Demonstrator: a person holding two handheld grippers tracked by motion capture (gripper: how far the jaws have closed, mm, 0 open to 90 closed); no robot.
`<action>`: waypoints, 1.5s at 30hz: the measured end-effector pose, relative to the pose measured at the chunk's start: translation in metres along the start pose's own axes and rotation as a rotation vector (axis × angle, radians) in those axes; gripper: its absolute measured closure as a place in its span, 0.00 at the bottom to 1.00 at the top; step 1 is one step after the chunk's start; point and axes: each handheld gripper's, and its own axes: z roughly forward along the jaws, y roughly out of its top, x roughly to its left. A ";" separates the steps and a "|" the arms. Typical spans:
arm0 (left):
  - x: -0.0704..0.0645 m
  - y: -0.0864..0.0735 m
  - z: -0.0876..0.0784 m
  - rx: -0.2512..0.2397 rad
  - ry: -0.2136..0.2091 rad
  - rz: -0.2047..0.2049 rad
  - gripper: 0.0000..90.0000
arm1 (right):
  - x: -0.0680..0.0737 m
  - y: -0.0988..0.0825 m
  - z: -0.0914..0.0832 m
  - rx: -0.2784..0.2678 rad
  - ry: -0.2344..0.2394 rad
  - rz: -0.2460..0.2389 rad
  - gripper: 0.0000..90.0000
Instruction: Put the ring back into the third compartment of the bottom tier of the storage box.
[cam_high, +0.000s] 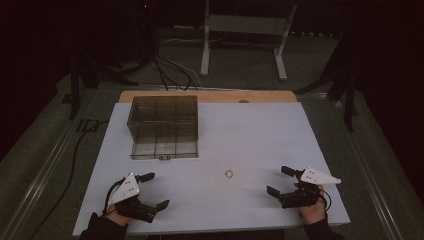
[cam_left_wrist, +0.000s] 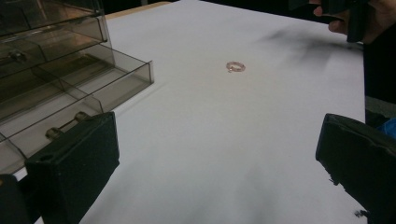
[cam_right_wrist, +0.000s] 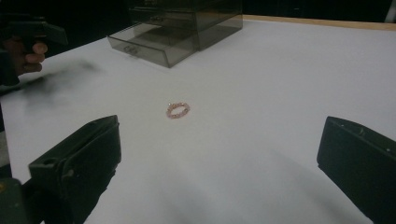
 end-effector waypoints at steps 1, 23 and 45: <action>0.001 0.000 0.000 -0.005 -0.006 -0.005 0.01 | 0.001 0.001 0.000 0.000 -0.002 -0.005 0.00; 0.001 0.002 0.002 -0.016 -0.018 -0.010 0.01 | 0.010 0.029 -0.018 -0.083 -0.032 0.007 0.00; 0.002 0.003 0.006 -0.006 -0.050 -0.019 0.01 | 0.006 0.052 -0.014 -0.134 -0.025 -0.001 0.00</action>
